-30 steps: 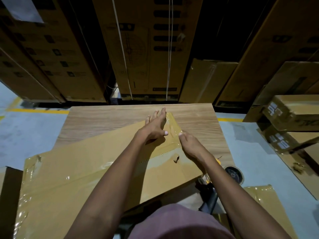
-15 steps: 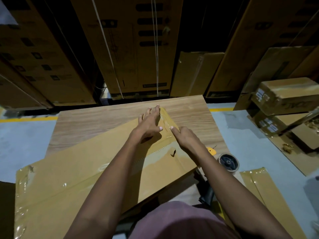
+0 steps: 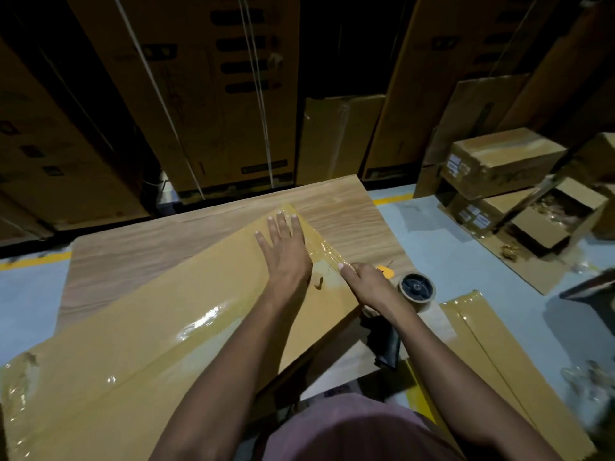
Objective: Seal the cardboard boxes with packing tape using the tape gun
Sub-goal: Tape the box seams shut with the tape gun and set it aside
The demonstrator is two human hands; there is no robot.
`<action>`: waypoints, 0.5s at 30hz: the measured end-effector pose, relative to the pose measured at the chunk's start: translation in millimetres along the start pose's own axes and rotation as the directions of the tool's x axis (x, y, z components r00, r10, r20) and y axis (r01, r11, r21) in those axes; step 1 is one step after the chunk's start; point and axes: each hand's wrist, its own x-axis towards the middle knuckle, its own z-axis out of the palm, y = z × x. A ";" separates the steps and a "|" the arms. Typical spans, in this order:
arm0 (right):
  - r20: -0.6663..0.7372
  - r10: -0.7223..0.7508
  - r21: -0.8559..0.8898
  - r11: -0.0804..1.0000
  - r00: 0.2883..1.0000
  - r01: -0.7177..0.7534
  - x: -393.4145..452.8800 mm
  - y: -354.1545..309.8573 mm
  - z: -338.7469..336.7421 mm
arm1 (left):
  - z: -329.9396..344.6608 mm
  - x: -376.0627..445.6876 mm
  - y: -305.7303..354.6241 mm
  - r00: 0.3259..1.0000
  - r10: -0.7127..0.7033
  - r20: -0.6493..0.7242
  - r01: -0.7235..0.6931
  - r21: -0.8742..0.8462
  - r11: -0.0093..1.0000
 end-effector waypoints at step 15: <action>-0.275 0.047 0.622 0.771 0.960 0.140 -56.3 32.2 35.4 | 13.7 -37.7 16.5 0.888 0.460 -0.013 -0.452 -0.206 0.868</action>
